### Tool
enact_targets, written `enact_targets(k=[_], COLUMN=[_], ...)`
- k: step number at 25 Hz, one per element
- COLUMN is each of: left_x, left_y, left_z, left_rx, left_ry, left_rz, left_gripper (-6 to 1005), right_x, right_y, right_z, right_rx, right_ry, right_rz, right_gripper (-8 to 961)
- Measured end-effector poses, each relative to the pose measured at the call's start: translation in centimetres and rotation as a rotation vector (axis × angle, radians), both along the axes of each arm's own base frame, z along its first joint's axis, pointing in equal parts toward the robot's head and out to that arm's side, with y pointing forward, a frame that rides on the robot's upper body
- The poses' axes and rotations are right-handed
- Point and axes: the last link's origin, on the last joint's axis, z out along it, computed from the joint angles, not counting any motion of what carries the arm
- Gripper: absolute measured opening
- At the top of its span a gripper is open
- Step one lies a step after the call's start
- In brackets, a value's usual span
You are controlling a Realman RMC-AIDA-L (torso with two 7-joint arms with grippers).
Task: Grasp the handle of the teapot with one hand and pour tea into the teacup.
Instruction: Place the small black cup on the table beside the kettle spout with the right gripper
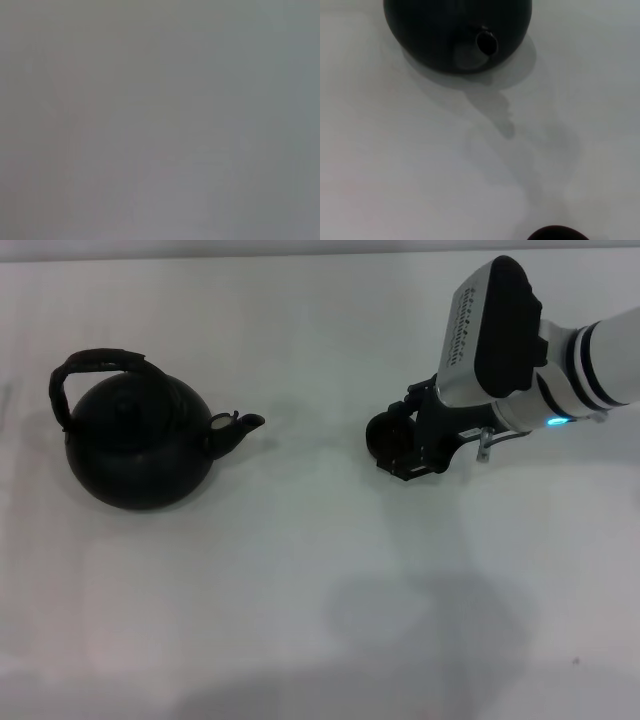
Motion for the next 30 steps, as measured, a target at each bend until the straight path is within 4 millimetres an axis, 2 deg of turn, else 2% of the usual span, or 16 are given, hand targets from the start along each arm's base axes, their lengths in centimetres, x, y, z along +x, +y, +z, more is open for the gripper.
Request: enact_targets(k=[30], left_x=[-0.07], left_y=[-0.14], left_z=[-0.09], left_rx=[-0.003], left_ry=[-0.001], left_rz=[0.003], left_gripper=[829], right_x=[0.34], right_y=[-0.57], right_z=[-0.71], right_rx=[-0.017], right_ry=[0.013], right_rz=[-0.001], right_gripper=[725])
